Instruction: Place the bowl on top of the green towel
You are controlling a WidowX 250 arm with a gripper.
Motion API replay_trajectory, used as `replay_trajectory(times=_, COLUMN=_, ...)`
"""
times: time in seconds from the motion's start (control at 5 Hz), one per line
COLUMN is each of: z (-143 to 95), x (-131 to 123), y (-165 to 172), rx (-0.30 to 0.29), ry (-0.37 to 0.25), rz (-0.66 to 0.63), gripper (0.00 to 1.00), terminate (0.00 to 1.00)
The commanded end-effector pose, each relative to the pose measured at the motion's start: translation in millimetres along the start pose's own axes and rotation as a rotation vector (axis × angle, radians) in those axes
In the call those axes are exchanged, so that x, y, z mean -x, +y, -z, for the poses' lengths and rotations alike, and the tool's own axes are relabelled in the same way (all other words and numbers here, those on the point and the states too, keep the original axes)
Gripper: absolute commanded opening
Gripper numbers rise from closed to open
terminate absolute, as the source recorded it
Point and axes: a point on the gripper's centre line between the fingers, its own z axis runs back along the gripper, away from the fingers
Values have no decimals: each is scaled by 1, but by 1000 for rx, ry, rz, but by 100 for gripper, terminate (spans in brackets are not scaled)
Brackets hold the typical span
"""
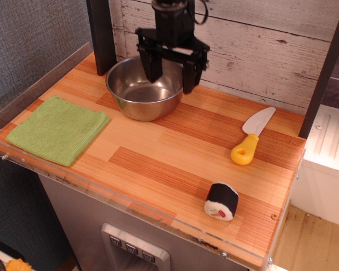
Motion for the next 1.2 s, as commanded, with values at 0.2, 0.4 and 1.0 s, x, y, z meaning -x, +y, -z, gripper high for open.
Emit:
replay_trajectory(times=0.2, z=22, x=-14, y=14, rx=-21, ry=-29, rz=-9, gripper=100, terminate=0)
replay_trajectory(times=0.4, z=27, x=-14, y=12, rx=-14, ry=-50, rz=13, gripper=100, terminate=0)
replay_trajectory(times=1.0, z=36, x=-13, y=5, rx=-17, ry=-70, rz=73, gripper=0, terminate=0)
